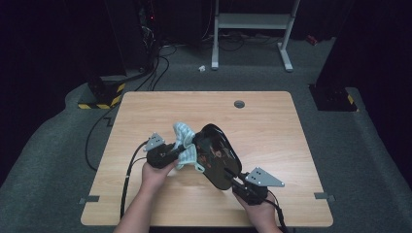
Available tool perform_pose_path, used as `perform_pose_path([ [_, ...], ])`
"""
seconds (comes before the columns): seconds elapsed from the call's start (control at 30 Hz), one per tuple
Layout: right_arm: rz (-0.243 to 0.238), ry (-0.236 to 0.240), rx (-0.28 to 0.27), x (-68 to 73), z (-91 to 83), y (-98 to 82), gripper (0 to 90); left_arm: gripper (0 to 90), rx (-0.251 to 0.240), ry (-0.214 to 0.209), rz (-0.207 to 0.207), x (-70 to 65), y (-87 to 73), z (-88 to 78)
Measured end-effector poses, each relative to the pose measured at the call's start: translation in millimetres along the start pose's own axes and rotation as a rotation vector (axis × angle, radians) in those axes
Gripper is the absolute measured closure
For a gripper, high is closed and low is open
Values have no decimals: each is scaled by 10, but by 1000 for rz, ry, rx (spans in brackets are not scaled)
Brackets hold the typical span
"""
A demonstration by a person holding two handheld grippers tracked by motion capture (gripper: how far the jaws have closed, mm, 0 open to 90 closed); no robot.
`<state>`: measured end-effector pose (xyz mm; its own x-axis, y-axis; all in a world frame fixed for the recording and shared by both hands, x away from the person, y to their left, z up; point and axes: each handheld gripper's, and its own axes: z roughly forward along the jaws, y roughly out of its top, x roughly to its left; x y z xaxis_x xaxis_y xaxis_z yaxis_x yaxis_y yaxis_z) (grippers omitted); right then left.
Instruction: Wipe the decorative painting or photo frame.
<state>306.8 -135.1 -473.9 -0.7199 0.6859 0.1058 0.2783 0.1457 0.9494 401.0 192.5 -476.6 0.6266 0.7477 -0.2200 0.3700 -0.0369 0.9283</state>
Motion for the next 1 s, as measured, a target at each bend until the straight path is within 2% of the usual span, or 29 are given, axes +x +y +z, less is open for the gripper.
perform_pose_path([
  [0.1, -4, 1, 0, 2, 0, -1, 776, 736, -14, -18, 8, -38, 120, -5],
  [0.17, 0, 0, -1, -11, -2, -4, 775, 737, -2, -31, 8, -51, 107, 16],
  [0.33, 4, -4, -3, -28, -1, -7, 774, 736, 50, -48, -27, 25, -76, 43],
  [0.47, 2, -1, 1, -13, 2, -4, 775, 736, 118, -39, -27, 59, -266, 64],
  [0.6, -8, 6, 0, 5, 12, -1, 775, 734, 132, -13, -37, 81, -353, 68],
  [0.73, -18, 11, 2, 28, 24, 1, 776, 735, 70, 19, -62, 116, -260, 34],
  [0.93, -32, 22, 3, 40, 34, 4, 775, 734, -3, 28, -32, 69, 61, -34],
  [1.0, -30, 29, 1, 28, 36, 3, 775, 732, -5, 44, -25, 74, 160, -27],
])
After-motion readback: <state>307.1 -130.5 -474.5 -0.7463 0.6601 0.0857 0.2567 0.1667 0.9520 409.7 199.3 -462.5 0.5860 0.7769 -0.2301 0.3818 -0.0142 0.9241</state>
